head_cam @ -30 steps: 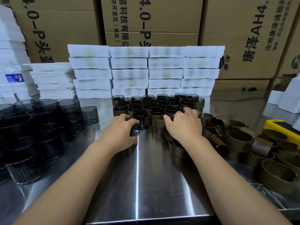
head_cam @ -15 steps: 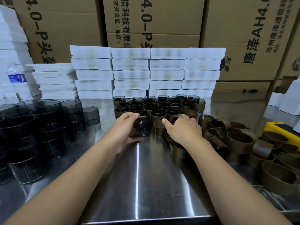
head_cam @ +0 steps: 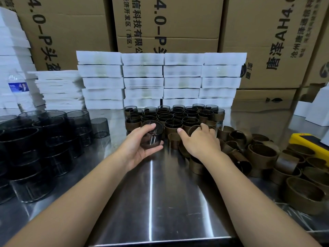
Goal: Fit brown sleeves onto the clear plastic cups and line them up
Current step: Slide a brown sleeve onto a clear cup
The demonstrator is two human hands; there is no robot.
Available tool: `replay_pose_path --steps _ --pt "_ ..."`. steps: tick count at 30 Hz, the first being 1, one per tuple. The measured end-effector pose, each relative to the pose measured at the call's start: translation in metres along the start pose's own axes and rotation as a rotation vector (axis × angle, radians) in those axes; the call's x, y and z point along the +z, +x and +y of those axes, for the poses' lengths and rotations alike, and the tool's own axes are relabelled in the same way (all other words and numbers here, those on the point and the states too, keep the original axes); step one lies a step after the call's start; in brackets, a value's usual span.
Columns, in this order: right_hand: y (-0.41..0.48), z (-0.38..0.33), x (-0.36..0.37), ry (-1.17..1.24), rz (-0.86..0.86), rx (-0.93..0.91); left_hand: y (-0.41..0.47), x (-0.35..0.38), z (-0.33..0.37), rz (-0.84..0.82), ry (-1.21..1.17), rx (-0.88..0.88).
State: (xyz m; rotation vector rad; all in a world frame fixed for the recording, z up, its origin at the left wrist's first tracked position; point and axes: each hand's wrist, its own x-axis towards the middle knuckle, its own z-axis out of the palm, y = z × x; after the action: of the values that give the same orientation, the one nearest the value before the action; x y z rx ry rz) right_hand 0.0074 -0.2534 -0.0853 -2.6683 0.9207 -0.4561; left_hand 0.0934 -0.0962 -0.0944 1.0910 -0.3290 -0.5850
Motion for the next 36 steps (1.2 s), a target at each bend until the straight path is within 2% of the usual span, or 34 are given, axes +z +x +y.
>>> replay_pose_path --steps 4,7,12,19,28,36 --pt "-0.001 -0.002 -0.004 0.147 0.301 -0.143 -0.001 -0.001 0.001 0.016 -0.042 0.003" --pt "-0.002 -0.004 -0.007 0.290 0.404 -0.261 -0.002 -0.003 0.002 0.023 -0.078 0.019" --pt "-0.007 -0.011 -0.006 0.451 0.408 -0.388 -0.002 -0.003 0.002 0.026 -0.057 0.011" --pt "-0.018 -0.020 -0.003 0.465 0.377 -0.493 0.000 -0.002 0.002 0.025 -0.057 -0.025" --pt "-0.028 -0.025 0.002 0.437 0.253 -0.639 0.001 -0.002 -0.001 -0.051 0.030 0.028" --pt "-0.029 -0.024 0.003 0.422 0.245 -0.662 -0.002 0.002 -0.004 -0.076 0.029 0.078"
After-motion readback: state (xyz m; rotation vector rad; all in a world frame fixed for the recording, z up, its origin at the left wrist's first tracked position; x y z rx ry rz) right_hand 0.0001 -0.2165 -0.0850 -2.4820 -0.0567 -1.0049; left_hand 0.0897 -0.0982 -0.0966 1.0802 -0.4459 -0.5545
